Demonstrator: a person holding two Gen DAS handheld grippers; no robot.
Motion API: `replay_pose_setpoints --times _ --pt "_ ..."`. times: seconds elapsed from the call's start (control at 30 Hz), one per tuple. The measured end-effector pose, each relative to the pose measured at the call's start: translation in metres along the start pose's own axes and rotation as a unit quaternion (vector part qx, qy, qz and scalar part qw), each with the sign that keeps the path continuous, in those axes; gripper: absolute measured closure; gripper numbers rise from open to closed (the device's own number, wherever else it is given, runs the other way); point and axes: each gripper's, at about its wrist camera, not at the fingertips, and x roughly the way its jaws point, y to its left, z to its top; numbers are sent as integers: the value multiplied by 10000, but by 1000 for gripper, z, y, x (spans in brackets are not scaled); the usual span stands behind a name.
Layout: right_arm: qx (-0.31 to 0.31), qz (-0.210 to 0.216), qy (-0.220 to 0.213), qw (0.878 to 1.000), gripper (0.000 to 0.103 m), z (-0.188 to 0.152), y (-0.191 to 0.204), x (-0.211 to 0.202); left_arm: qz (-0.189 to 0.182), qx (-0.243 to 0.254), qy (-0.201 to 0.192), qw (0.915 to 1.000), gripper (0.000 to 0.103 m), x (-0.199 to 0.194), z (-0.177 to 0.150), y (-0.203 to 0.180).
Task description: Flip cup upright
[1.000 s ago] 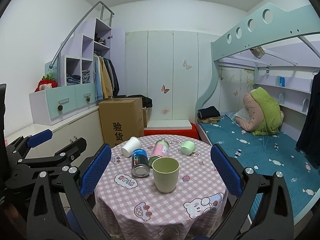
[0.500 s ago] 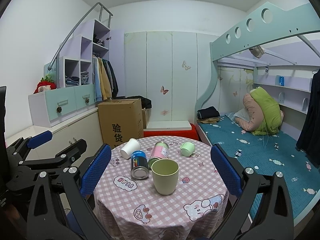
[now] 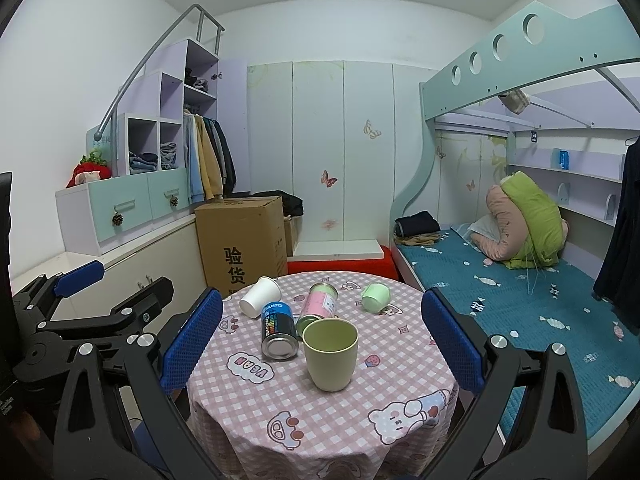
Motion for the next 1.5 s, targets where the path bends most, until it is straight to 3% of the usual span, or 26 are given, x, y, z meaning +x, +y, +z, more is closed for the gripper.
replay_pose_setpoints --times 1.5 --pt "28 11 76 10000 7 -3 4 10 29 17 -10 10000 5 7 -9 2"
